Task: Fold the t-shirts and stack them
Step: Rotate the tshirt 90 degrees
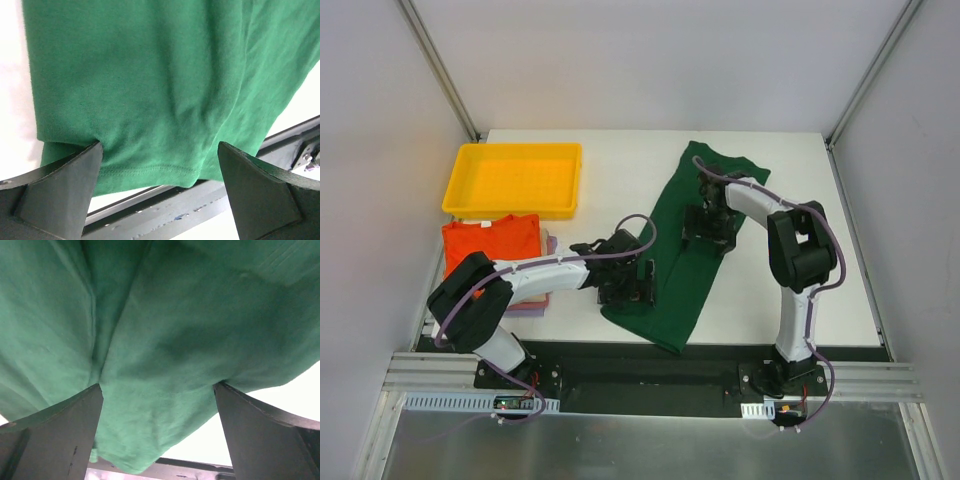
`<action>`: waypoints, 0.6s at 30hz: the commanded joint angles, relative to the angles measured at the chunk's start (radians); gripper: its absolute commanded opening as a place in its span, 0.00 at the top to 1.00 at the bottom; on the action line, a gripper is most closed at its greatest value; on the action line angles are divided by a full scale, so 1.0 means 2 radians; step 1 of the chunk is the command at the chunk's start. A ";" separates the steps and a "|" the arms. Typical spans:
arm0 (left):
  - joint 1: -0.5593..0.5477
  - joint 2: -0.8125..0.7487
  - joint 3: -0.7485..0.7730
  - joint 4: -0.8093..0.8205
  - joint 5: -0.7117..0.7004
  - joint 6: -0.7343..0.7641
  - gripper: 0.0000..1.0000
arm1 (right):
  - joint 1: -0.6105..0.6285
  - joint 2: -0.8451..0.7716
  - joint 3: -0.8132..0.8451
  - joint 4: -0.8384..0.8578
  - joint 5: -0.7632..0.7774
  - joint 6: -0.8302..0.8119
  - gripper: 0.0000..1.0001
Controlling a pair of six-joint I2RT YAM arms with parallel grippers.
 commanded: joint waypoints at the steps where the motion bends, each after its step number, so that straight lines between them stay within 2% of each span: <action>1: -0.033 0.015 0.007 0.012 0.020 -0.033 0.01 | -0.033 0.044 0.050 0.002 0.007 -0.034 0.04; 6: -0.047 0.028 0.061 0.015 0.010 -0.037 0.01 | -0.070 0.084 0.146 -0.017 0.001 -0.087 0.04; 8: -0.049 0.034 0.088 0.015 0.015 -0.028 0.01 | -0.078 0.096 0.204 -0.068 0.021 -0.095 0.04; 10: -0.049 0.027 0.097 0.015 0.023 -0.021 0.01 | -0.079 0.075 0.209 -0.089 0.022 -0.099 0.04; 14: -0.049 -0.033 0.056 0.013 -0.002 -0.017 0.01 | -0.060 -0.044 0.093 -0.051 0.043 -0.119 0.04; 18: -0.049 -0.085 -0.007 0.001 -0.031 -0.027 0.01 | -0.029 -0.201 -0.065 0.002 0.059 -0.116 0.04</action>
